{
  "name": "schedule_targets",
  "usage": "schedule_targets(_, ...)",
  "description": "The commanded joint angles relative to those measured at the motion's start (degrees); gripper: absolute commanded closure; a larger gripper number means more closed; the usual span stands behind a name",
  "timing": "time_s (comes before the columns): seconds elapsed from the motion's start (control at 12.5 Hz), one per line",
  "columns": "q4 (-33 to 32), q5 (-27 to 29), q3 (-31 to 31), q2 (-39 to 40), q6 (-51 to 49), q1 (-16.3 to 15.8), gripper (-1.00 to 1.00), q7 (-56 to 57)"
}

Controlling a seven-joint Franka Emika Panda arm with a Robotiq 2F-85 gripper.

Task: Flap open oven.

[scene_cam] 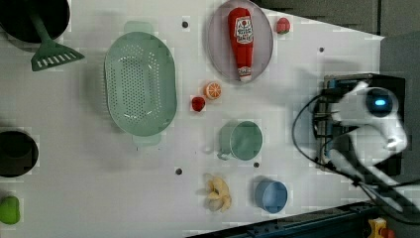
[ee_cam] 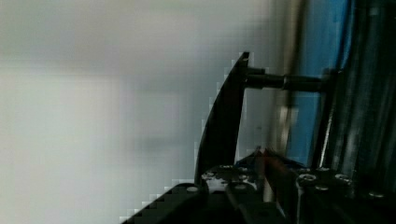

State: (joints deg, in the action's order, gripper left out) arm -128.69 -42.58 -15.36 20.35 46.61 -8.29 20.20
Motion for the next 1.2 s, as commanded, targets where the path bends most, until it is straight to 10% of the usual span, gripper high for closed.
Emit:
schedule_targets(0.08, -0.1, -3.5, 0.1, 4.0, 0.2, -3.9, 0.65, -17.0)
schedule_targets(0.72, 4.0, -6.8, -0.2, 12.8, -1.7, -8.7, 0.65, -19.6)
schedule_targets(1.2, 3.9, -0.3, -0.9, 5.4, 2.0, -8.1, 0.65, -19.6)
